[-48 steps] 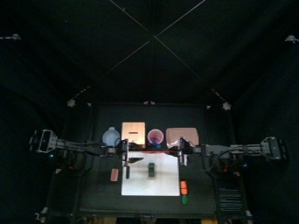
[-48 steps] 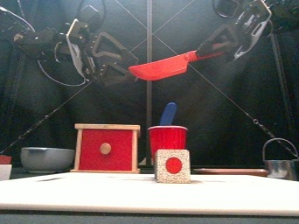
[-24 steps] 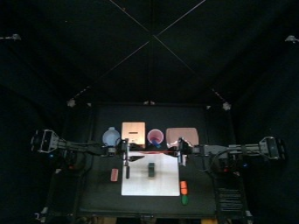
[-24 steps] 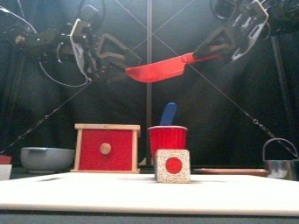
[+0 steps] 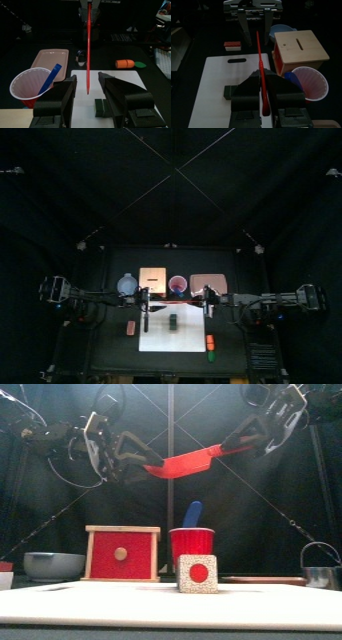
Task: Cut the sushi into 4 pieces with the knife
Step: Grasp knife edge with left hand
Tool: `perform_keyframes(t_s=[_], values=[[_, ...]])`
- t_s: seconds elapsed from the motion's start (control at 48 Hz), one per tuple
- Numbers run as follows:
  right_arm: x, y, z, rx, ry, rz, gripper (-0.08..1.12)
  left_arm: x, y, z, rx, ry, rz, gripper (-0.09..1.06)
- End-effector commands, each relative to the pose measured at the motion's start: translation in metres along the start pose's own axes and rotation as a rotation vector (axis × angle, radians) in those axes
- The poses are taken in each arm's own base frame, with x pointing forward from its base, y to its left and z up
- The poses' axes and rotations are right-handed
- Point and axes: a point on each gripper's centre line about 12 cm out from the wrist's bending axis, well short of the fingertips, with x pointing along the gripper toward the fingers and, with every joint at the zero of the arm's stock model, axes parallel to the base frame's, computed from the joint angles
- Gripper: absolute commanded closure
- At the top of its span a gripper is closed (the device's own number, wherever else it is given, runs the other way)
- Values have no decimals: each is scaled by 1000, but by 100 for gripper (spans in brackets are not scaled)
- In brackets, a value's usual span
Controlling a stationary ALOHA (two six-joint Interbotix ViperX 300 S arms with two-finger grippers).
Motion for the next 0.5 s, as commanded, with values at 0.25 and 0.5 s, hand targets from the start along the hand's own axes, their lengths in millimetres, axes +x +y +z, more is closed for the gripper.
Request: perform_keyframes(t_s=[0.25,0.5], values=[[-1,0,13,0,-49,1,92,3,2,11,14,-39,0,34],[14,2,1,26,-27,12,92,3,0,10,31,-37,-13,62]])
